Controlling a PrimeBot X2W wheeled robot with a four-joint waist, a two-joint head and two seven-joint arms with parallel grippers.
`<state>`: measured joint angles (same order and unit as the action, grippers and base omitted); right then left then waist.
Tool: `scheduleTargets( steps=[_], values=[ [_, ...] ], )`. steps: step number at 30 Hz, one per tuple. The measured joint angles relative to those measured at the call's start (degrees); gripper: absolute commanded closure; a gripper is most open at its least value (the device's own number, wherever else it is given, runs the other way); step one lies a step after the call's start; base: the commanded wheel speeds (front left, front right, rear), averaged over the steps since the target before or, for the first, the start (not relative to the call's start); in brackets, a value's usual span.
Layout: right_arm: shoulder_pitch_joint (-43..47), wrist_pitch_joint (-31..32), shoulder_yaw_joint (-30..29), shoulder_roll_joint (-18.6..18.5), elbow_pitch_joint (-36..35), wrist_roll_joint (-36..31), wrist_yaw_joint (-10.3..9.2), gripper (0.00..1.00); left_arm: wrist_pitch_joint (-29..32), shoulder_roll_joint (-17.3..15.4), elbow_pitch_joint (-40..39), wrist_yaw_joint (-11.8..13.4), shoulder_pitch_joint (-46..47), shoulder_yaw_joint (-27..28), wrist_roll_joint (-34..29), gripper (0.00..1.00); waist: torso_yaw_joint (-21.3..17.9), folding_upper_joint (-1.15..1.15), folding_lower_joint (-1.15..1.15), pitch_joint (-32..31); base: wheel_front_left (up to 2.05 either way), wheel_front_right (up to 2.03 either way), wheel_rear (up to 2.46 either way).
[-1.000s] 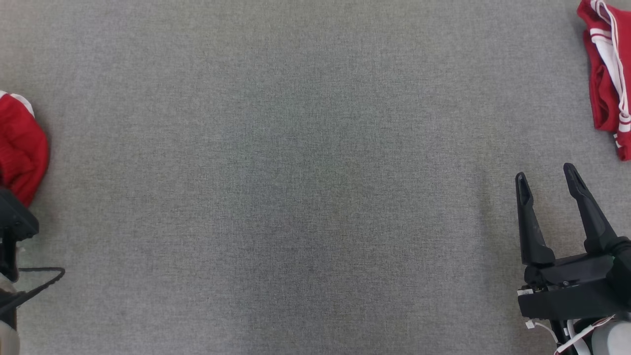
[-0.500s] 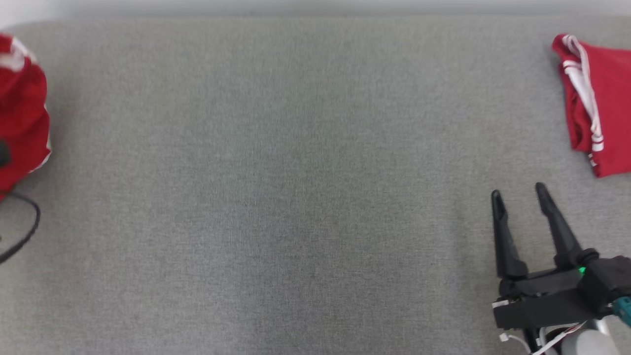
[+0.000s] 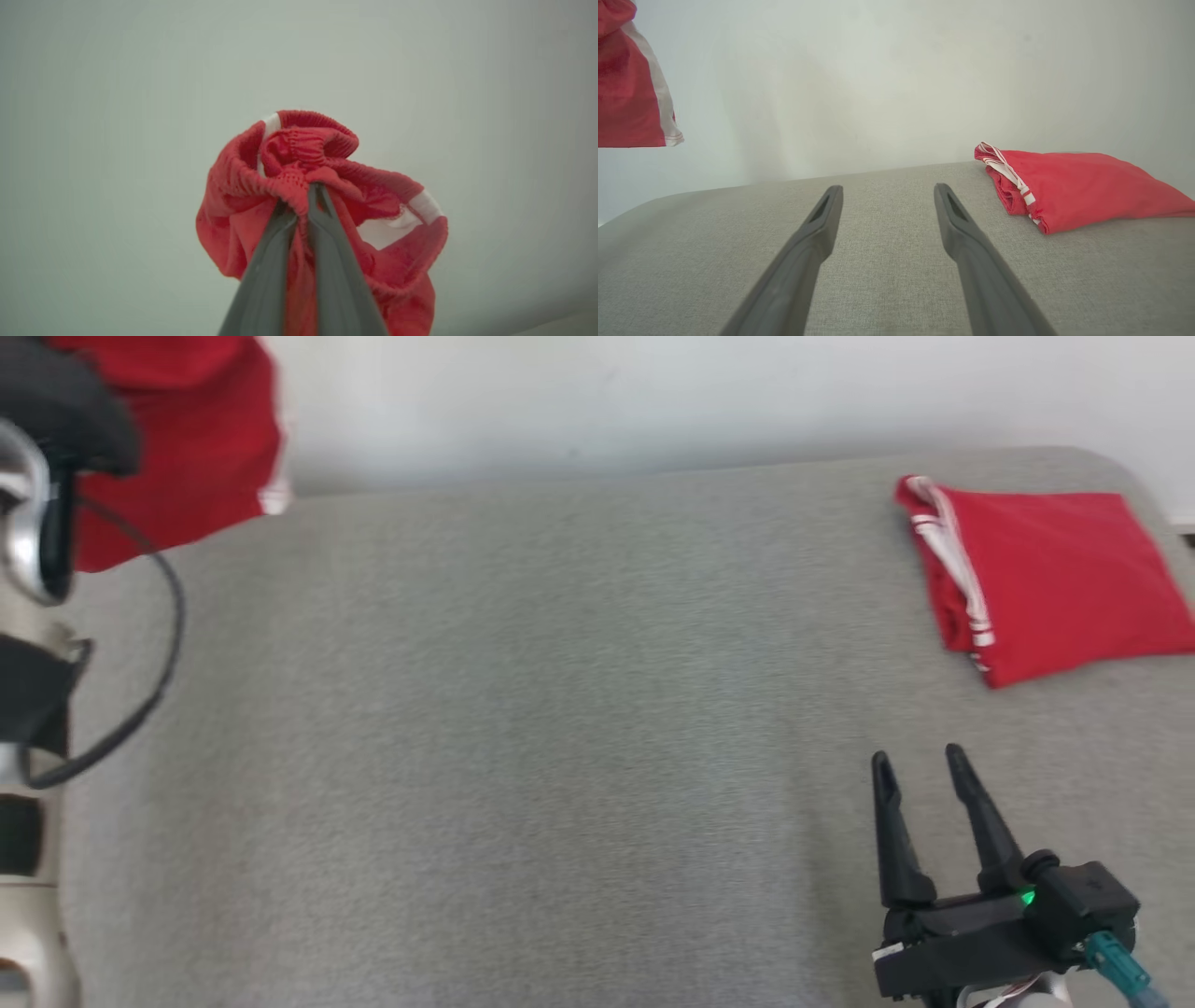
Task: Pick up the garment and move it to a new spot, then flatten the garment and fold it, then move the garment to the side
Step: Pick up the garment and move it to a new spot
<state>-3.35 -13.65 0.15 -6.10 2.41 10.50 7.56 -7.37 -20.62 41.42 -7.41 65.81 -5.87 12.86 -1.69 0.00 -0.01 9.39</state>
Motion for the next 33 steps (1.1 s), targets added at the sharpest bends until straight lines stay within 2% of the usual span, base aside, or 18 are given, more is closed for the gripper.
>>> scheduleTargets(
  steps=[6,12,14,19,22,29,33],
  values=[
    [0.12,-0.89,0.79,1.42,2.37,0.52,0.00,0.00,3.46,3.97,-8.49,0.00,-0.34,-5.14,2.97,1.00,-5.03,0.00,0.00,-2.04,0.00,0.00,0.00],
    [0.20,-1.13,0.44,2.05,3.63,0.74,0.00,0.00,5.97,10.62,-15.86,0.03,-3.41,-9.20,4.85,1.00,-10.58,0.00,0.00,-3.23,0.00,0.00,0.00],
    [0.19,-1.27,0.22,2.21,3.85,0.76,0.00,0.00,6.42,14.18,-17.81,0.59,-5.09,-10.57,6.06,1.00,-13.07,0.00,0.00,-3.47,0.00,0.00,0.00],
    [0.10,-1.34,-0.03,2.46,3.42,0.76,0.00,0.00,5.82,16.52,-18.66,2.26,-9.73,-13.03,7.90,1.00,-15.89,0.00,0.00,-3.37,0.00,0.00,0.00],
    [0.13,-1.34,-0.59,2.57,3.20,0.76,0.00,0.00,5.37,17.19,-17.90,2.97,-13.97,-15.00,9.01,1.00,-16.16,0.00,0.01,-3.03,0.00,0.00,0.00],
    [-0.11,-1.44,-0.23,2.83,3.48,0.76,0.00,0.00,1.90,17.49,-12.26,6.35,-25.29,-17.20,10.70,1.00,-14.04,0.00,0.01,-2.08,0.00,0.00,0.00],
    [-0.58,-1.46,0.10,2.90,3.92,0.74,0.00,0.00,0.07,17.47,-7.26,6.53,-32.67,-16.63,14.27,1.00,-12.75,0.00,0.01,-1.65,0.00,0.00,0.00]
  ],
)
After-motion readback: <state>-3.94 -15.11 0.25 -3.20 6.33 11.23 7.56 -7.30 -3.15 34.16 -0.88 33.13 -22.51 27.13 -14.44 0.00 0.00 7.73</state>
